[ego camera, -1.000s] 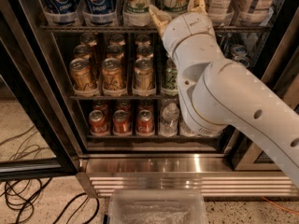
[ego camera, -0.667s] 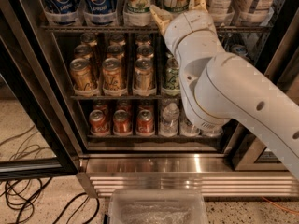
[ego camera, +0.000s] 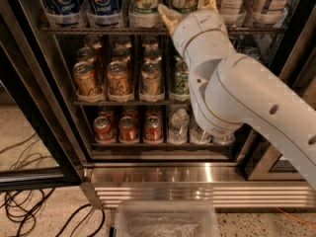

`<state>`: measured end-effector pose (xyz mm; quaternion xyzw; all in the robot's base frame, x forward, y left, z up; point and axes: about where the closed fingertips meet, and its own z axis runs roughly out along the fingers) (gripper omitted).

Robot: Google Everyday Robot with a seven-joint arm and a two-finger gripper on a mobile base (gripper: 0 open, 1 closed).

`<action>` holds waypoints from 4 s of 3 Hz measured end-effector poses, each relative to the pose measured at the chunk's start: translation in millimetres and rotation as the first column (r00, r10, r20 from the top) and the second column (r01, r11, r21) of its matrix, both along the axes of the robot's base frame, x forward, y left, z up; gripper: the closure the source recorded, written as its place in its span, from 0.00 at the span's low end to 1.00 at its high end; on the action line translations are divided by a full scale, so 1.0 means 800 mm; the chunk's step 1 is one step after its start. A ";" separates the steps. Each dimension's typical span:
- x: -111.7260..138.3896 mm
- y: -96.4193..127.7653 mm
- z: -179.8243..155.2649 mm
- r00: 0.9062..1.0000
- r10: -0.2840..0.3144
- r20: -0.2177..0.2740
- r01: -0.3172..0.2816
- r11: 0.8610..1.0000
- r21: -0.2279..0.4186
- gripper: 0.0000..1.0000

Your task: Pick 7up can from top shelf of fridge

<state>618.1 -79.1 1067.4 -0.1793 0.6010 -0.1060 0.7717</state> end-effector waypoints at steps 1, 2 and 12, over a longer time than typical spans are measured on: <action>0.026 0.000 0.008 1.000 -0.014 -0.001 0.014 1.000 -0.001 0.43; 0.032 -0.001 0.010 1.000 -0.021 -0.001 0.021 1.000 0.002 0.44; 0.045 -0.018 0.055 0.997 -0.034 0.075 0.022 0.989 0.149 1.00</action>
Offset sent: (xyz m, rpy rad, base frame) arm 0.0793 0.0050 0.0305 0.0340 -0.0126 -0.0588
